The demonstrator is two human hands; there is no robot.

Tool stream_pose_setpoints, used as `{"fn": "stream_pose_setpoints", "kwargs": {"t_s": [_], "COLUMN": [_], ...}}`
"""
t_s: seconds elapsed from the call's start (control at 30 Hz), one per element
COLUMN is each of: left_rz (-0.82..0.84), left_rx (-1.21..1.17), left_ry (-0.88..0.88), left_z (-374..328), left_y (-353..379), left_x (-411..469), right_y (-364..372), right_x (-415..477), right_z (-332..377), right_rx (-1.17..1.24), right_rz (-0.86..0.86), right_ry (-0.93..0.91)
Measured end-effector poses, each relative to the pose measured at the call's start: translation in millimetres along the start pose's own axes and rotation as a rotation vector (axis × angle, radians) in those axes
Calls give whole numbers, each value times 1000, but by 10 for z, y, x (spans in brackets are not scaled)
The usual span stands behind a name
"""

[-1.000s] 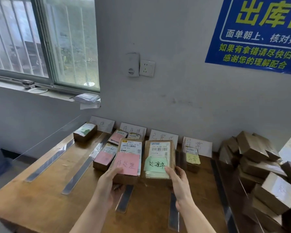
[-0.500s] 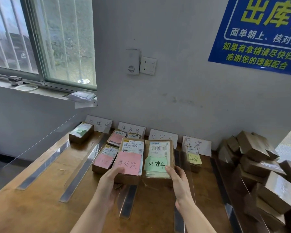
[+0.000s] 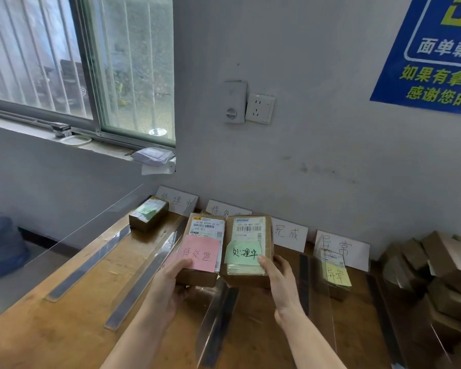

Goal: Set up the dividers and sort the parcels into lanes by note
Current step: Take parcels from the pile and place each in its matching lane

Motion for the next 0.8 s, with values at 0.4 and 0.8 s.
{"fn": "stream_pose_setpoints", "kwargs": {"t_s": [0.4,0.8], "left_rz": [-20,-257], "left_rx": [108,107], "left_ry": [-46,-196], "left_z": [112,838], "left_y": [-820,-1791], "left_x": [351,139], "right_y": [463,833], "right_x": [337,268], "right_z": [-93,-262], "right_rx": [60,142], "right_rz": [-73,-187], "right_ry": [-1,37]}}
Point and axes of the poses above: each hand's wrist, its own x-axis towards the middle knuckle, its own y-axis out of the palm, z = x × y, the point moved 10 cm from there along x, towards the middle knuckle, and after that the axes turned 11 degrees about z, right-handed, at the moved point
